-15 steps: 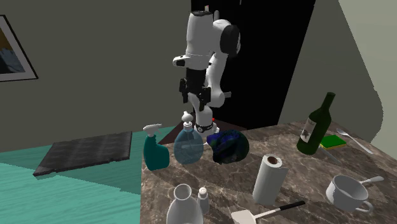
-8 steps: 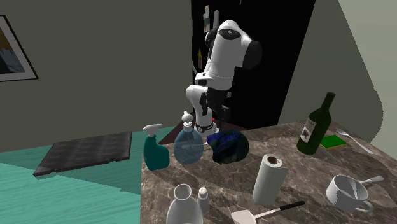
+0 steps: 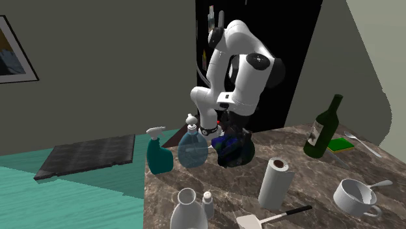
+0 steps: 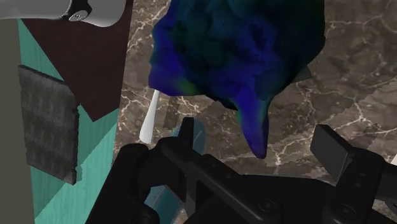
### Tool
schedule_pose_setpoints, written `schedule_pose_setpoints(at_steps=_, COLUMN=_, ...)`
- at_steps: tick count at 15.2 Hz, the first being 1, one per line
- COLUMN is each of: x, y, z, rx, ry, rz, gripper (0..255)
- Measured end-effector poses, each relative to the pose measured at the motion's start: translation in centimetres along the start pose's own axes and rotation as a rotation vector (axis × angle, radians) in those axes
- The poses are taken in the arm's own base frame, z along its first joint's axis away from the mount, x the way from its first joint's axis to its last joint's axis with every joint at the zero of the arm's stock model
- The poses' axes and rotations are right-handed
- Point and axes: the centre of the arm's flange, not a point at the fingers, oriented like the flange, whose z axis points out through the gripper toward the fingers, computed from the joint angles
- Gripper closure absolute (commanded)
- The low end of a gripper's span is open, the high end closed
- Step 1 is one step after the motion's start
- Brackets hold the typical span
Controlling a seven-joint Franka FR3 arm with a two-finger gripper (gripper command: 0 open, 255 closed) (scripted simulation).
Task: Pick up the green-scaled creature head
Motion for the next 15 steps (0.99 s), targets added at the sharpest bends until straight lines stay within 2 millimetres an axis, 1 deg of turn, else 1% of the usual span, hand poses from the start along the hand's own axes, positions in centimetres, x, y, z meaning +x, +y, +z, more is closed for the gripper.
schedule_pose_setpoints(at_steps=6, x=-0.1, y=-0.8, z=3.0, rx=-0.003, ry=-0.002, rz=0.006, gripper=0)
schedule_pose_setpoints(at_steps=7, x=-0.1, y=-0.8, z=3.2, rx=-0.003, ry=-0.002, rz=0.006, gripper=255)
schedule_pose_setpoints(at_steps=15, x=-0.1, y=-0.9, z=3.4, rx=-0.001, ry=0.0, rz=0.007, gripper=255)
